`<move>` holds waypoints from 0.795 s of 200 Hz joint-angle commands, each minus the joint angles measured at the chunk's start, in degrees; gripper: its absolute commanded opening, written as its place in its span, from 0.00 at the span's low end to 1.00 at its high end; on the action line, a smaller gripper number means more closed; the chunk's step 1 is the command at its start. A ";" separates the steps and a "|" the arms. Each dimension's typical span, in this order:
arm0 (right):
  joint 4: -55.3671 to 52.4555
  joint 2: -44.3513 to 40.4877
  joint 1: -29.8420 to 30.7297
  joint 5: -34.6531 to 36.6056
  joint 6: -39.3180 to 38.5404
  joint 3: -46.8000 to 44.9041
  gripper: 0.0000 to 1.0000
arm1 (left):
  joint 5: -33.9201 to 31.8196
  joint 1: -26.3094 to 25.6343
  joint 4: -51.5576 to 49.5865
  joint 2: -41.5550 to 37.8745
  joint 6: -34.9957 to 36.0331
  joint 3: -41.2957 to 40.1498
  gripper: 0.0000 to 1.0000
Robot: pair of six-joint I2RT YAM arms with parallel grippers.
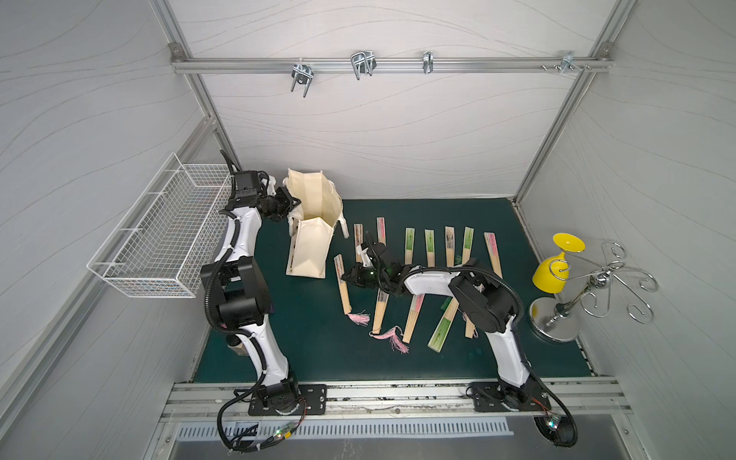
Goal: Take out the folding fans from the tote bags
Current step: Place the folding fan at the center of the board.
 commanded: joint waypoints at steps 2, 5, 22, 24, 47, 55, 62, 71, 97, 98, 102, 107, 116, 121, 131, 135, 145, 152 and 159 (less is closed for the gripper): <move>-3.71 1.51 -0.84 1.19 0.01 0.26 0.00 | 3.12 1.01 6.07 1.47 -4.20 -1.72 0.00; -3.90 1.57 -0.98 1.16 0.03 0.12 0.00 | 3.18 0.97 6.52 1.45 -4.58 -2.09 0.00; -5.43 1.52 -1.54 1.19 -0.15 -0.35 0.00 | 3.60 1.00 7.64 1.41 -5.83 -2.80 0.00; -5.64 1.54 -1.56 1.09 -0.19 -0.37 0.02 | 3.61 0.98 7.64 1.46 -5.83 -2.74 0.00; -6.25 0.64 -2.14 -0.12 -1.74 -1.07 0.20 | 3.04 1.10 6.58 0.98 -5.27 -2.41 0.00; -6.25 0.17 -2.34 -0.92 -2.18 -0.96 0.29 | 2.76 1.24 6.08 0.83 -4.90 -2.28 0.00; -6.73 -0.29 -2.52 -1.45 -2.95 -0.75 0.34 | 2.55 1.36 5.59 0.60 -4.63 -2.19 0.00; -7.79 -1.25 -2.52 -1.25 -3.92 -0.47 0.38 | 2.44 1.53 5.28 0.36 -4.37 -2.24 0.00; -11.02 -4.99 -2.59 0.49 -7.15 0.20 0.45 | 2.59 1.79 4.25 -0.14 -3.56 -2.31 0.00; -11.15 -5.12 -2.60 0.60 -7.32 0.26 0.45 | 2.60 1.82 4.19 -0.17 -3.51 -2.31 0.00; -11.80 -5.77 -2.66 0.89 -8.01 0.51 0.46 | 2.61 1.80 4.09 -0.16 -3.44 -2.35 0.00; -12.55 -6.51 -2.69 1.33 -8.89 0.84 0.46 | 2.69 1.80 3.97 -0.24 -3.30 -2.33 0.00; -14.00 -7.93 -2.79 2.22 -10.94 1.54 0.47 | 2.70 1.83 3.80 -0.34 -3.12 -2.35 0.00; -14.94 -8.77 -2.79 2.80 -12.08 2.14 0.48 | 2.77 1.89 3.72 -0.34 -2.99 -2.37 0.00; -16.71 -10.53 -2.87 3.72 -14.52 3.05 0.48 | 2.79 1.90 3.53 -0.37 -2.85 -2.32 0.00; -17.30 -11.23 -2.88 4.20 -15.14 3.40 0.49 | 2.82 1.86 3.47 -0.37 -2.89 -2.32 0.00; -18.63 -13.20 -2.84 5.69 -16.81 3.88 0.50 | 2.87 1.90 3.42 -0.36 -2.71 -2.33 0.00; -19.20 -14.54 -2.88 6.87 -18.00 4.22 0.52 | 2.94 1.93 3.42 -0.35 -2.67 -2.31 0.00; -20.01 -15.81 -2.95 8.19 -19.20 4.83 0.54 | 2.94 1.88 3.34 -0.37 -2.63 -2.34 0.00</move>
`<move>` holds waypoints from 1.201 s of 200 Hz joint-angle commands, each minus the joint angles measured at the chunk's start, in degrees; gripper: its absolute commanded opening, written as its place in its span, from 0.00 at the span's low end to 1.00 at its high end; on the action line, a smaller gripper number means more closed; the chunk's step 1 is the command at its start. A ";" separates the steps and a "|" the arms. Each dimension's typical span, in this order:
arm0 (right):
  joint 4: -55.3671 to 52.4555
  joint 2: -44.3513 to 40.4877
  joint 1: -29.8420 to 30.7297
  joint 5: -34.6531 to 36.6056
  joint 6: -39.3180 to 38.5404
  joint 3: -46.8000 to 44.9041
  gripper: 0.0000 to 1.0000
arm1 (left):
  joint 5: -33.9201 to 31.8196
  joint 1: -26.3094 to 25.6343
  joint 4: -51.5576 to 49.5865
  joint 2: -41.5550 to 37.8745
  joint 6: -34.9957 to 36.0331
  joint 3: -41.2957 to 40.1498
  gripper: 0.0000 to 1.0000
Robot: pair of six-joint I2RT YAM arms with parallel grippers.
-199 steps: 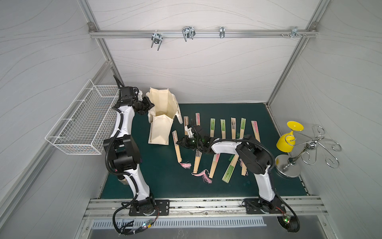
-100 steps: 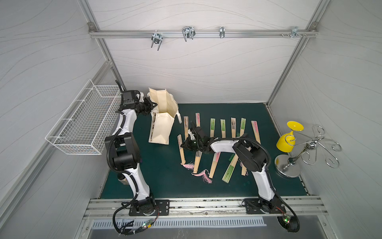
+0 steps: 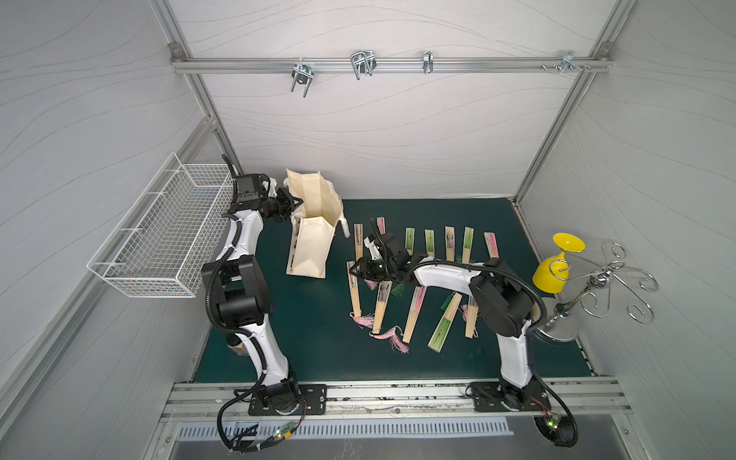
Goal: Take out the folding fans from the tote bags
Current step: Place the folding fan at the center of the board, then adjust the canvas bag at the center of the board.
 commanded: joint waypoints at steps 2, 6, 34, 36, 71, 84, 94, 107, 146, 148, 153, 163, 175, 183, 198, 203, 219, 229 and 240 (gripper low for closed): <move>-4.71 -6.40 -0.39 4.97 -6.53 2.89 0.55 | 1.03 1.77 -0.95 -0.39 1.03 0.04 0.00; -5.50 -6.88 -0.39 5.54 -7.30 3.61 0.56 | 1.06 1.82 -1.03 -0.39 1.09 -0.03 0.00; -11.14 -7.38 -0.57 8.03 -14.21 11.01 0.61 | 1.23 1.84 -0.99 -0.82 1.27 -0.61 0.00; -11.41 -7.24 -0.56 8.16 -14.70 11.55 0.61 | 1.17 1.80 -0.96 -0.89 1.30 -0.64 0.00; -18.22 -2.35 -0.74 8.59 -21.68 21.64 0.62 | 1.24 1.79 -0.95 -0.91 1.22 -0.71 0.00; -19.46 -0.64 -0.70 8.43 -23.50 23.68 0.61 | 1.22 1.77 -1.04 -0.91 1.22 -0.69 0.00; -19.47 0.27 -0.63 8.53 -24.49 24.34 0.61 | 1.22 1.82 -1.04 -0.82 1.29 -0.64 0.00; -19.18 1.22 -0.48 8.24 -25.72 24.88 0.61 | 1.24 1.77 -1.29 -0.79 1.40 -0.53 0.00; -19.53 5.33 0.72 9.80 -30.32 28.69 0.60 | 1.32 1.84 -1.59 -0.76 1.48 -0.42 0.00; -19.53 5.69 0.81 10.04 -30.59 28.96 0.60 | 1.32 1.85 -1.57 -0.88 1.49 -0.48 0.00; -19.53 6.38 0.97 10.75 -31.17 29.71 0.60 | 1.45 1.83 -1.57 -0.90 1.49 -0.60 0.00; -19.63 8.11 1.10 12.31 -31.94 31.44 0.60 | 1.59 1.78 -1.56 -1.09 1.40 -0.76 0.00; -19.28 9.98 1.11 14.17 -32.56 33.43 0.60 | 1.66 1.84 -1.56 -1.42 1.44 -1.24 0.00; -19.37 11.36 1.02 15.48 -33.15 35.11 0.60 | 1.68 1.83 -1.56 -1.61 1.49 -1.48 0.00; -20.01 14.16 0.94 17.39 -34.77 38.71 0.58 | 1.85 1.81 -1.89 -1.61 1.74 -1.51 0.00; -20.41 15.14 0.93 17.87 -35.44 40.36 0.54 | 1.94 1.82 -2.07 -1.47 1.88 -1.52 0.00; -21.91 17.42 0.90 19.44 -37.66 45.16 0.25 | 1.94 1.85 -2.63 -1.32 2.31 -1.09 0.00; -22.12 18.15 0.85 20.11 -39.05 47.27 0.14 | 1.95 1.84 -2.90 -1.18 2.60 -0.74 0.00; -21.96 18.38 0.87 21.07 -40.72 48.97 0.08 | 1.94 1.87 -3.23 -0.88 3.01 -0.16 0.00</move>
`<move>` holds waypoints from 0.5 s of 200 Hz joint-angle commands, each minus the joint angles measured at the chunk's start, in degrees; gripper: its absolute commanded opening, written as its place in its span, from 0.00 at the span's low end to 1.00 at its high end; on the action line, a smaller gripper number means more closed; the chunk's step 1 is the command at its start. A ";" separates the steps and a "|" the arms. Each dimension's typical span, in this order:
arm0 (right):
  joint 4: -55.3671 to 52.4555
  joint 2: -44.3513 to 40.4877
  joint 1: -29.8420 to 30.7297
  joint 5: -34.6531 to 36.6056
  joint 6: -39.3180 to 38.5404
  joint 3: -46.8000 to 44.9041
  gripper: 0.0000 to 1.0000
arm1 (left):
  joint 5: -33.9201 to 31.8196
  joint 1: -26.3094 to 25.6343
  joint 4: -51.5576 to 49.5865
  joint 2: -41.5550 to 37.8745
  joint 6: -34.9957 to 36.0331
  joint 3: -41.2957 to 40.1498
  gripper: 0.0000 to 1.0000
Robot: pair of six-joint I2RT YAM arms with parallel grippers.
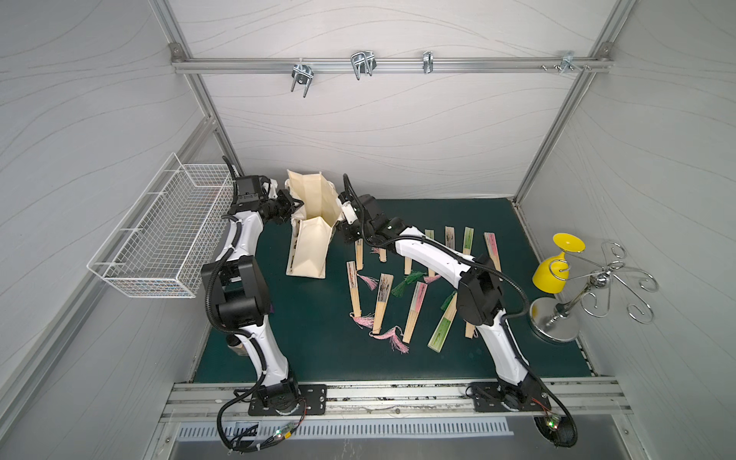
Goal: Take out the folding fans from the tote bags
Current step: Adjust the canvas bag at the center of the board.
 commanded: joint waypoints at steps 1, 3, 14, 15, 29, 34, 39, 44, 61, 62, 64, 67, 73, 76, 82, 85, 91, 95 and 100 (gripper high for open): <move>-1.47 1.05 0.04 3.89 -5.55 4.61 0.08 | 1.02 1.75 -2.97 -0.31 1.77 1.16 0.00; -1.41 1.09 0.04 4.23 -5.92 4.87 0.07 | 1.02 1.79 -3.03 -0.26 1.83 1.27 0.00; -0.91 1.16 0.03 5.26 -7.93 6.04 0.05 | 1.01 1.84 -3.19 0.27 2.21 1.97 0.00; -0.82 1.17 0.03 5.35 -8.02 6.13 0.04 | 1.06 1.88 -3.19 0.28 2.29 2.05 0.00; -0.10 1.35 -0.05 6.57 -10.61 7.40 0.03 | 1.12 1.86 -2.79 1.00 2.76 2.87 0.00; 0.04 1.57 -0.18 6.58 -11.35 7.92 0.03 | 0.96 1.97 -2.59 1.20 2.81 3.12 0.00; -0.04 1.84 -0.31 6.59 -11.82 8.49 0.03 | 0.85 1.93 -2.37 1.40 2.81 3.31 0.00; -0.23 2.16 -0.48 6.57 -12.15 9.06 0.03 | 0.89 1.93 -2.09 1.66 2.73 3.55 0.00; -0.93 3.13 -0.76 5.49 -12.54 10.13 0.05 | 1.11 1.97 -1.90 2.35 2.63 4.27 0.04; -0.97 3.21 -0.71 5.46 -12.57 10.11 0.05 | 1.11 1.99 -1.88 2.37 2.63 4.30 0.04; -0.97 3.25 -0.75 5.40 -12.60 10.09 0.05 | 1.11 2.06 -1.92 2.50 2.63 4.38 0.05; -1.11 3.41 -0.76 5.23 -12.60 10.09 0.05 | 1.11 2.03 -2.04 2.49 2.63 4.46 0.06; -1.33 3.64 -0.76 4.88 -12.51 9.94 0.05 | 1.11 2.05 -2.27 2.49 2.84 4.70 0.07; -1.48 3.80 -0.71 4.77 -12.44 9.79 0.06 | 1.04 2.02 -2.39 2.53 2.96 4.82 0.08; -1.53 3.90 -0.65 4.45 -12.17 9.39 0.06 | 0.73 2.01 -2.76 2.34 3.19 5.06 0.11; -1.53 3.91 -0.65 4.30 -12.09 9.08 0.06 | 0.54 2.08 -2.94 2.25 3.29 5.15 0.12; -1.37 3.91 -0.67 3.99 -11.77 8.42 0.07 | 0.13 2.04 -3.25 2.00 3.47 5.26 0.14; -1.30 3.90 -0.59 3.83 -11.50 8.05 0.07 | -0.13 2.07 -3.50 1.76 3.68 5.40 0.15; -1.25 3.91 -0.58 3.63 -11.23 7.61 0.07 | -0.49 2.09 -3.75 1.44 3.84 5.54 0.16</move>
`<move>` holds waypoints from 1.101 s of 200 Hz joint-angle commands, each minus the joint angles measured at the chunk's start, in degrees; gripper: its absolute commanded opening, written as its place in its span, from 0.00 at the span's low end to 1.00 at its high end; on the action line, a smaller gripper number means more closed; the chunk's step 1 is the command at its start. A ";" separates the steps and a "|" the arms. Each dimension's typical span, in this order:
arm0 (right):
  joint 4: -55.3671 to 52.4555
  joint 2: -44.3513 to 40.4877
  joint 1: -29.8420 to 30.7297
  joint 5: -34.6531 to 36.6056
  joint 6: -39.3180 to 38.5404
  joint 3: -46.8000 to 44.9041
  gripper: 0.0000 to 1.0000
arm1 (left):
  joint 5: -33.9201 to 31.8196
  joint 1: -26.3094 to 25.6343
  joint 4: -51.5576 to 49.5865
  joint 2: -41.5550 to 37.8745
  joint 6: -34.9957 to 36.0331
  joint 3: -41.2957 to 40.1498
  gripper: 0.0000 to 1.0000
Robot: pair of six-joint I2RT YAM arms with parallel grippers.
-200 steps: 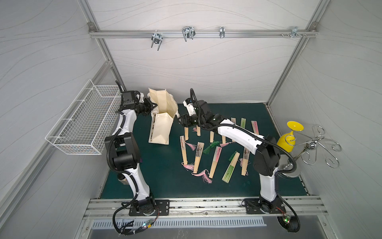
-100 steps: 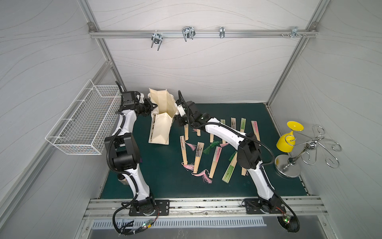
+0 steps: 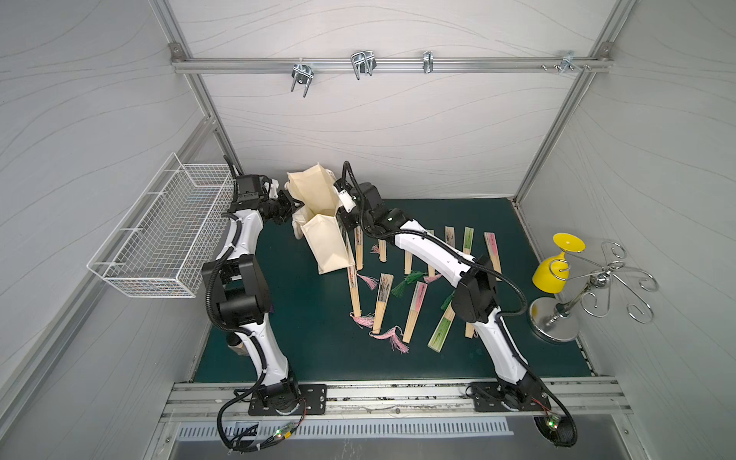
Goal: Take out the folding fans from the tote bags
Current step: Adjust the canvas bag at the center of the board.
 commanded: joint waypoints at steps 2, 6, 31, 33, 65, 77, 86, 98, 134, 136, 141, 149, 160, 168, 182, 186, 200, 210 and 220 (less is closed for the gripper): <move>0.18 1.55 -0.17 -1.15 -0.65 -1.03 0.07 | -0.94 2.02 -0.78 0.25 1.78 3.63 0.16; 0.26 1.48 -0.17 -1.28 -0.43 -1.32 0.07 | -1.26 2.01 -0.95 -0.01 1.90 3.72 0.16; -0.71 2.21 -0.12 -2.51 0.65 0.04 0.07 | -2.90 2.00 -1.33 -1.55 2.34 5.03 0.04; -0.89 2.35 -0.16 -2.53 0.75 0.46 0.07 | -3.03 2.01 -1.40 -1.57 2.35 5.23 0.02; -3.56 3.16 0.17 -3.58 1.19 5.47 0.08 | -4.18 2.05 -2.54 -1.29 2.71 9.38 0.00; -3.94 3.08 0.27 -3.93 1.23 6.18 0.08 | -5.01 2.28 -2.68 -1.37 2.80 10.12 0.00; -4.03 2.97 0.40 -4.20 1.43 6.22 0.09 | -5.74 2.47 -2.65 -1.55 2.80 10.28 0.00; -4.01 2.85 0.55 -4.46 1.70 6.31 0.10 | -6.71 2.81 -2.38 -2.02 2.69 10.00 0.00; -3.84 4.37 1.29 -5.26 2.45 6.46 0.13 | -10.14 3.31 -1.60 -3.25 3.48 7.52 0.00; -3.84 4.58 1.32 -5.20 2.39 6.48 0.12 | -10.20 3.35 -1.44 -3.30 3.47 7.45 0.00; -3.83 5.01 1.49 -5.07 2.26 6.67 0.13 | -10.35 3.48 -0.89 -3.36 3.58 7.43 0.00; -3.74 5.79 1.74 -4.68 1.84 6.97 0.13 | -10.40 3.61 0.09 -3.39 3.59 5.46 0.00; -3.83 7.03 2.00 -3.65 1.06 8.06 0.13 | -10.48 3.88 2.28 -3.40 3.43 4.04 0.00; -4.11 7.98 1.95 -3.19 0.80 9.39 0.14 | -10.55 3.91 4.36 -3.49 3.32 2.74 0.00; -4.25 9.48 1.79 -2.36 0.39 11.21 0.15 | -11.19 3.91 9.24 -4.13 2.71 -0.10 0.00; -4.22 9.75 1.77 -2.21 0.43 11.56 0.15 | -11.35 3.95 10.36 -4.25 2.36 -0.78 0.00; -4.24 10.33 1.30 -2.04 0.51 12.37 0.17 | -11.15 4.00 11.92 -3.91 1.43 -1.60 0.00; -4.57 10.40 1.00 -2.03 1.02 12.44 0.17 | -10.40 4.00 11.67 -3.31 1.07 -1.18 0.00; -4.93 10.13 0.67 -2.01 1.39 12.29 0.17 | -9.78 4.04 11.22 -2.70 0.69 -0.61 0.00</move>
